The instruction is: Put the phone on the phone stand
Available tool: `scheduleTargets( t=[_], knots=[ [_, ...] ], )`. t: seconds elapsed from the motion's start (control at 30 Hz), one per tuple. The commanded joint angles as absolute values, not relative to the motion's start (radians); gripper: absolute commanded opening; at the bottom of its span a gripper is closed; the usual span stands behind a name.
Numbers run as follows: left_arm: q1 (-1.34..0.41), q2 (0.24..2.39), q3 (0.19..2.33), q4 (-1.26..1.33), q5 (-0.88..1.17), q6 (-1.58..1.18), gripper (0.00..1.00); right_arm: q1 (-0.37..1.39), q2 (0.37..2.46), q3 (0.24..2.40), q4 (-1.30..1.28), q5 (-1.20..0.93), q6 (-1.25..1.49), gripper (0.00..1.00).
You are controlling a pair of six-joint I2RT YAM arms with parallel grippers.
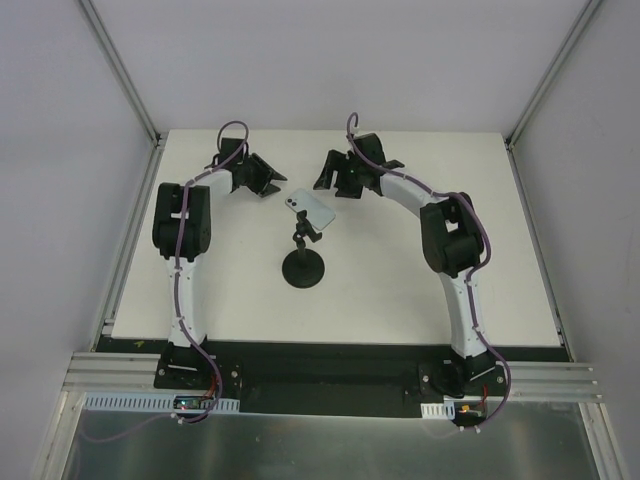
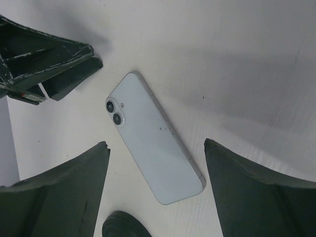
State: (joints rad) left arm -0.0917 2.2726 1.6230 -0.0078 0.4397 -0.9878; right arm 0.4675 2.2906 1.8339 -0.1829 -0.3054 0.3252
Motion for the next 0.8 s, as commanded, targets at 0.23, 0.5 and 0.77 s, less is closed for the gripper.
scheduleTargets(
  t=[0.23, 0.5, 0.77],
  knots=[
    [-0.227, 2.306, 1.596, -0.014, 0.529, -1.028, 0.31, 0.469, 2.206, 1.648, -0.121, -0.472, 0.310, 0.83],
    [-0.330, 2.235, 1.448, 0.093, 0.595, -1.037, 0.27, 0.476, 2.010, 1.433, -0.288, -0.364, 0.080, 0.95],
    [-0.305, 2.091, 1.294, 0.156, 0.643, -1.048, 0.43, 0.583, 1.891, 1.316, -0.409, -0.114, -0.055, 0.96]
  ],
)
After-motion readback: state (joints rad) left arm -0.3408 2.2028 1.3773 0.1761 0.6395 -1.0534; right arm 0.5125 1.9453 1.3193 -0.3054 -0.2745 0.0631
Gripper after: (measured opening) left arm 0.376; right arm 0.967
